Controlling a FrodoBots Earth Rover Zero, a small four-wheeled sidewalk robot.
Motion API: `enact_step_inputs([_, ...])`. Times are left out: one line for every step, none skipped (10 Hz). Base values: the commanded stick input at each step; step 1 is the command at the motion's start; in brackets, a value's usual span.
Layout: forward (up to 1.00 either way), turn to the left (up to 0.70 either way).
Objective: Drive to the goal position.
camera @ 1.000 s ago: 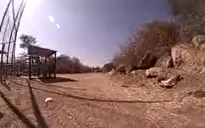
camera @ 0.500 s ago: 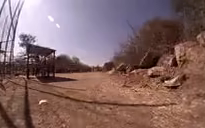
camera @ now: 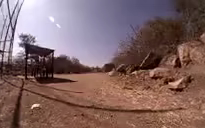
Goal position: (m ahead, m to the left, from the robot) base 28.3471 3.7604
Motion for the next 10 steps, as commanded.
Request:
enact_step_inputs([0.50,0.00])
enact_step_inputs([0.50,0.00])
enact_step_inputs([0.50,0.00])
enact_step_inputs([0.50,0.02])
enact_step_inputs([0.50,0.16])
enact_step_inputs([0.50,0.46])
enact_step_inputs([0.50,0.50])
enact_step_inputs([0.50,0.46])
enact_step_inputs([0.50,0.16])
enact_step_inputs([0.50,0.00])
